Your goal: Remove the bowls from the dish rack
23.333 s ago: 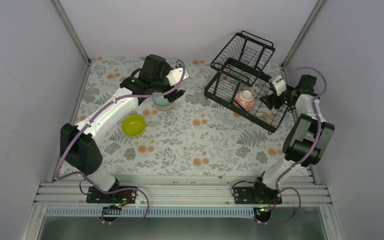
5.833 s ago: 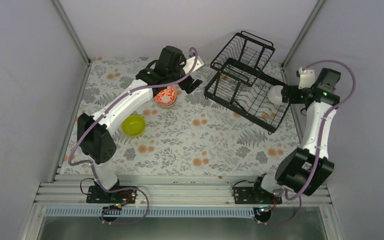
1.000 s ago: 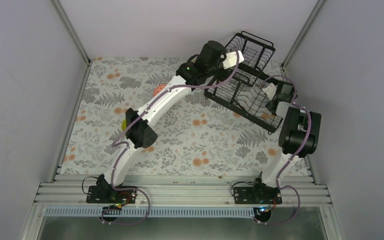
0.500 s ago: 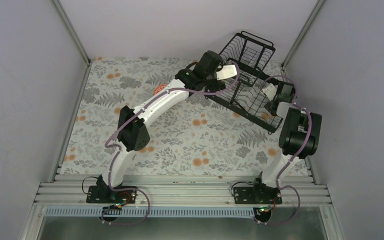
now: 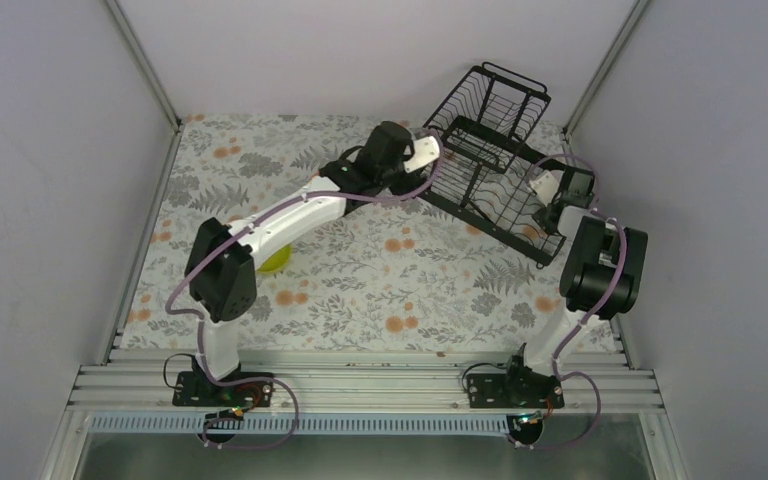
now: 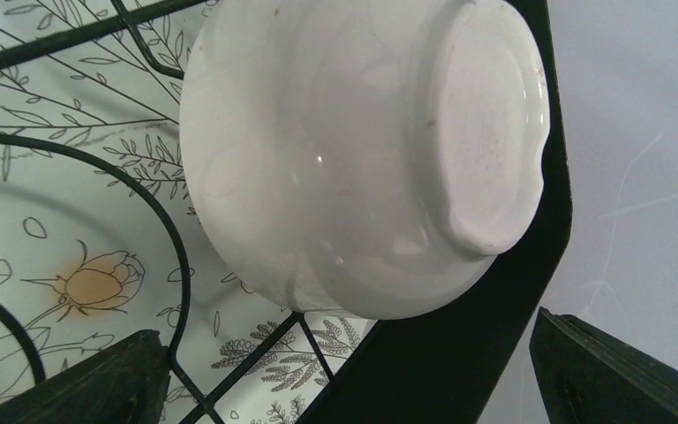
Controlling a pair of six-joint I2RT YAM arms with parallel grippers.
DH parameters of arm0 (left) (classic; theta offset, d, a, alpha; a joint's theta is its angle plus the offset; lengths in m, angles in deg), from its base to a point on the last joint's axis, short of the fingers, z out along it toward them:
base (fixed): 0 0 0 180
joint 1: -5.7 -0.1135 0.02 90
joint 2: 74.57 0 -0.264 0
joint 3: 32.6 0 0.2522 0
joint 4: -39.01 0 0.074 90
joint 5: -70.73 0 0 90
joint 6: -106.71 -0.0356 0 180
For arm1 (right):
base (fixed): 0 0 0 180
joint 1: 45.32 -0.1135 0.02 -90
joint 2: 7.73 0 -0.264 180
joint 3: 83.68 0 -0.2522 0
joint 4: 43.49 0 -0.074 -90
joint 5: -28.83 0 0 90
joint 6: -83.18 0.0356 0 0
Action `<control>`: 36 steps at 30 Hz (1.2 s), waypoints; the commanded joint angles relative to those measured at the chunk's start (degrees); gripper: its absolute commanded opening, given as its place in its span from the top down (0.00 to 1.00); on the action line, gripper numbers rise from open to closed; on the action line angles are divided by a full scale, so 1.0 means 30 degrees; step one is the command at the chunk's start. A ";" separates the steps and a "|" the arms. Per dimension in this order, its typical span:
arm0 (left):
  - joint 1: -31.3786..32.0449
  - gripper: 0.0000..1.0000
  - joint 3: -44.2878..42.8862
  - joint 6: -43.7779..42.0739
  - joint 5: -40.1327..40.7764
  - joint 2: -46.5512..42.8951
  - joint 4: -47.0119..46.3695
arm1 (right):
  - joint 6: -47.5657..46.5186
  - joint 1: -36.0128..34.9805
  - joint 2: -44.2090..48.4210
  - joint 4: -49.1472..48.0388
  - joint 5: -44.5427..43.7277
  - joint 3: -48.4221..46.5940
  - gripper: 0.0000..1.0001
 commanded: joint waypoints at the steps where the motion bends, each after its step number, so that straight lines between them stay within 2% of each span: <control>1: -0.1091 0.00 0.2110 0.4241 -0.2566 -0.1216 -0.2174 | 0.0887 0.0268 0.0481 0.0236 0.0491 -0.0248 0.00; 6: -0.1667 0.00 0.1655 0.5727 -0.7042 0.0394 -0.1975 | 0.1413 0.0290 0.0423 0.0681 0.0787 -0.0518 0.00; 12: -0.1666 0.08 0.2110 0.6875 -0.8659 0.1492 -0.3861 | 0.1456 0.0286 0.0327 0.0719 0.0625 -0.0590 0.00; 18: -0.1388 0.23 0.2930 0.7361 -0.8085 0.2252 -0.5945 | 0.1571 0.0315 0.0333 0.0803 0.0679 -0.0620 0.00; 23: -0.0697 0.27 0.2610 0.6503 -0.6206 0.3191 -0.6856 | 0.1766 0.0299 0.0179 0.0714 0.0647 -0.0617 0.00; 32: -0.0581 0.59 0.1265 0.7499 -0.5616 0.4624 -0.8020 | 0.1874 0.0323 0.0174 0.0644 0.0742 -0.0451 0.00; 36: -0.0584 0.64 0.1769 0.7790 -0.5372 0.4477 -0.8821 | 0.1844 0.0364 0.0079 0.0573 0.0770 -0.0430 0.00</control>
